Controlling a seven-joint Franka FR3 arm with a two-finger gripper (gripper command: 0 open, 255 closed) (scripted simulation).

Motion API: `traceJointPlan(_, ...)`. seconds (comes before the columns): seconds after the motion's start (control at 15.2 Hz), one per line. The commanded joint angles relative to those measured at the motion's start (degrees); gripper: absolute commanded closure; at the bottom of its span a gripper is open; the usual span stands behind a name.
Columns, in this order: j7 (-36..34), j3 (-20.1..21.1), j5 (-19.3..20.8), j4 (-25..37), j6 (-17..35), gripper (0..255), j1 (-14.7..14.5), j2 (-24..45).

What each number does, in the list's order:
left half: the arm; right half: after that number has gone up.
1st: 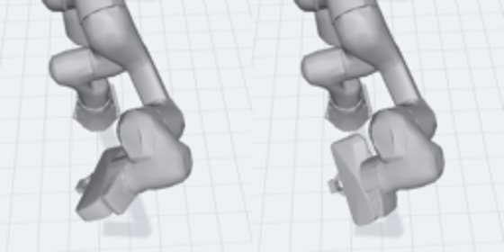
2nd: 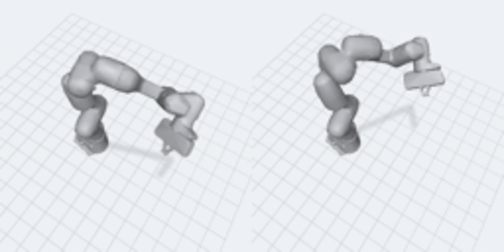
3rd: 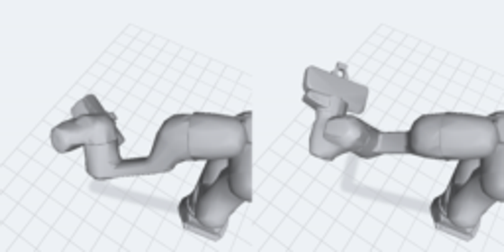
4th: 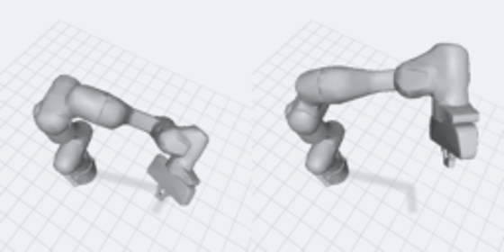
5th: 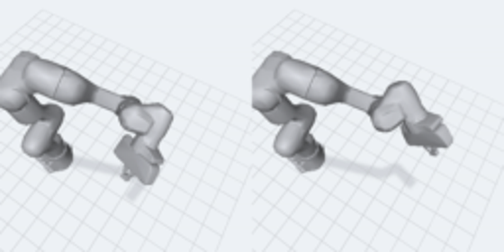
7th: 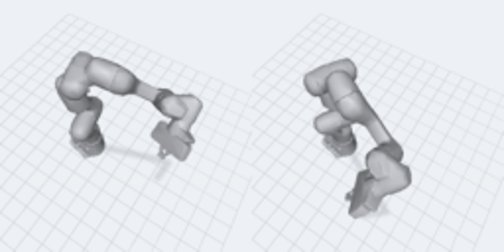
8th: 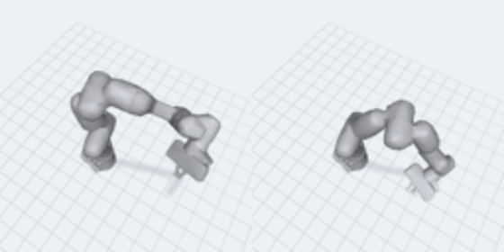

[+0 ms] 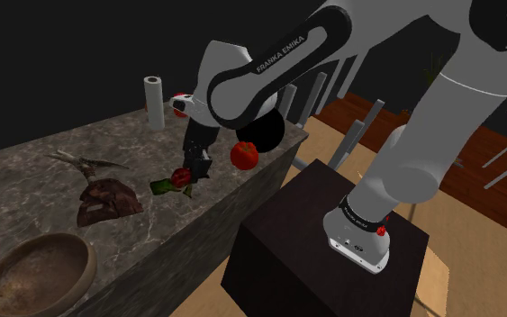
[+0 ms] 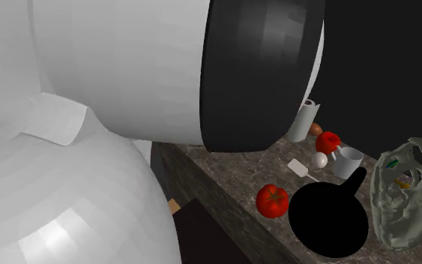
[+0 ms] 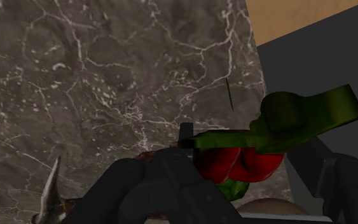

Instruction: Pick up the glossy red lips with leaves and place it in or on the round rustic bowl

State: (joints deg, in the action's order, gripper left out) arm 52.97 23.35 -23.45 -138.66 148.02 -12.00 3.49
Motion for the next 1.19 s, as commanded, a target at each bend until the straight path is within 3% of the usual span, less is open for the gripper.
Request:
traceJointPlan(0.0,-0.5,0.0,0.1,0.5,-1.7,255,0.0,-1.3)
traceJointPlan(0.4,-1.3,-0.2,0.2,1.5,-6.0,255,0.3,-4.7)
traceJointPlan(1.12,-23.1,2.9,14.3,19.4,-5.7,255,-8.7,10.7)
